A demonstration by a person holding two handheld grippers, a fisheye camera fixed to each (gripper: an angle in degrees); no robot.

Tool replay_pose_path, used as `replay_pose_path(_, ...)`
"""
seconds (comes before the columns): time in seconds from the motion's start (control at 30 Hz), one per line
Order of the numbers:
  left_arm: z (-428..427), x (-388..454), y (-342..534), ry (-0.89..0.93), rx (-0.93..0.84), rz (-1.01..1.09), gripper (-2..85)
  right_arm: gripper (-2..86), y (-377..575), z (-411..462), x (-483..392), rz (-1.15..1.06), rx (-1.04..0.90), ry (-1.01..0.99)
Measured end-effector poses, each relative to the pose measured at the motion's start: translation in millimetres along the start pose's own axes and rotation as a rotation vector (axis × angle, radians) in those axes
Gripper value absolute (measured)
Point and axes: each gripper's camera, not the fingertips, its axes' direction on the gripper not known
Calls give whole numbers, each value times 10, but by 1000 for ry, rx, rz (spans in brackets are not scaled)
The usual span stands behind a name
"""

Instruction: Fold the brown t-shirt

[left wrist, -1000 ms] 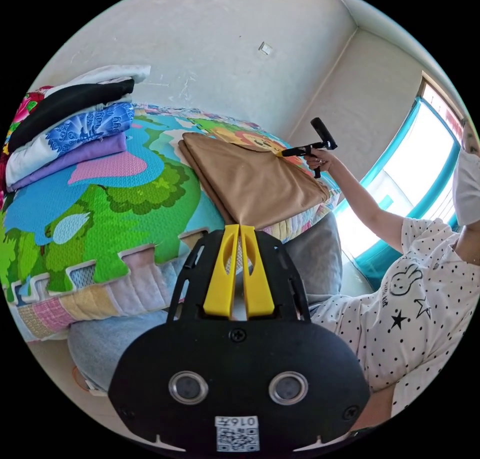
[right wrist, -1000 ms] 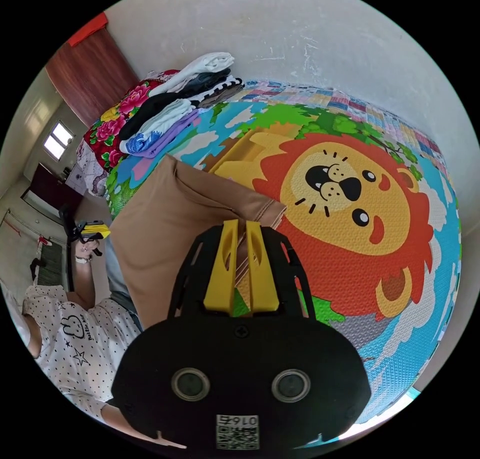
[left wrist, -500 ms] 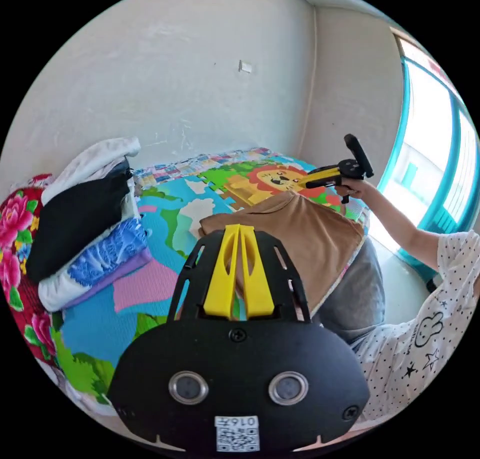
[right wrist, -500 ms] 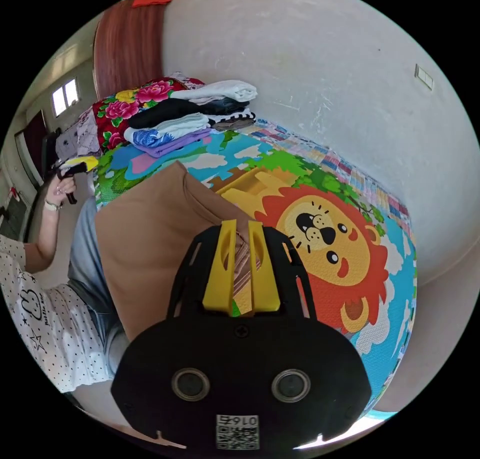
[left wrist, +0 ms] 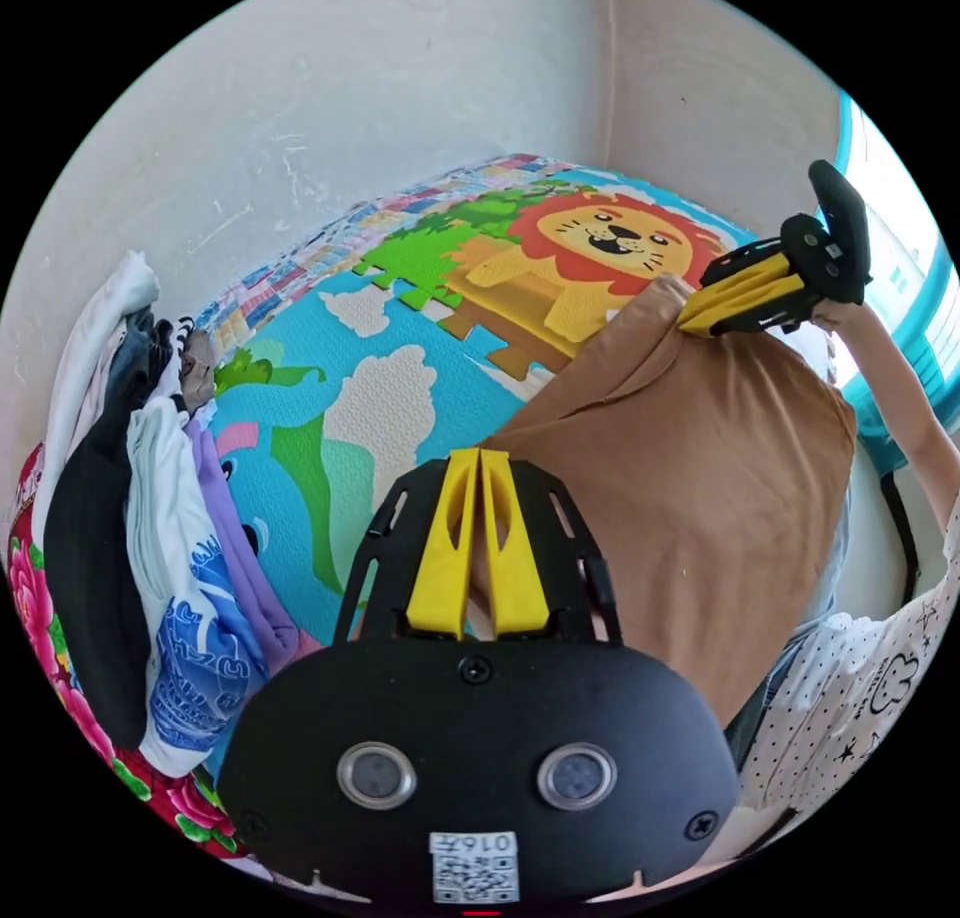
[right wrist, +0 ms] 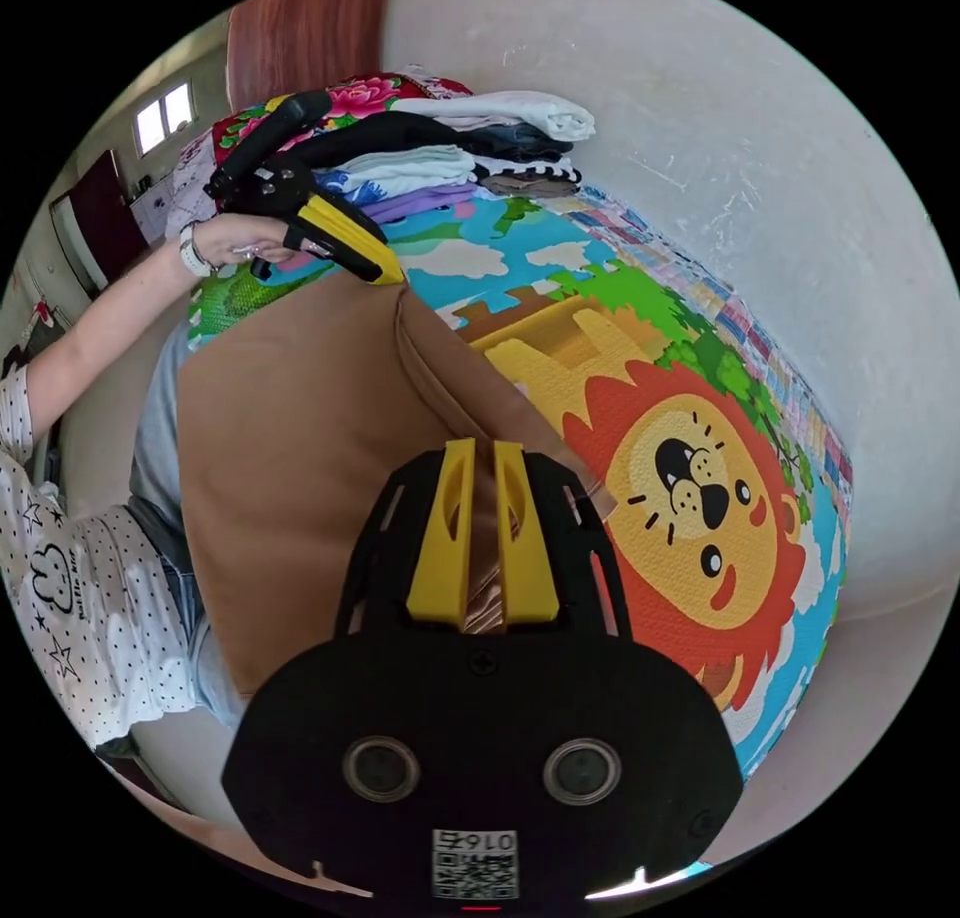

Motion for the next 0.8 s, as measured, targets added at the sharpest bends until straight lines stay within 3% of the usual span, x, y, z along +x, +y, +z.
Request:
replay_pose_path(0.17,-17,-207,127,-3,69,-1,-10,3,-100,-132,-39,39,49,27)
replay_pose_path(0.3,-81,-402,175,1,124,-42,-10,3,-204,-199,-20,96,-19,173)
replay_pose_path(0.47,-212,-673,39,69,220,-76,-10,54,-649,-568,-426,-67,161,19)
replay_pose_path(0.57,-129,-739,-55,145,200,-70,-10,70,-1159,-469,-701,-152,112,-32)
replay_pose_path(0.8,-191,-771,-3,95,209,-7,-10,23,-1937,64,-912,-164,-76,3)
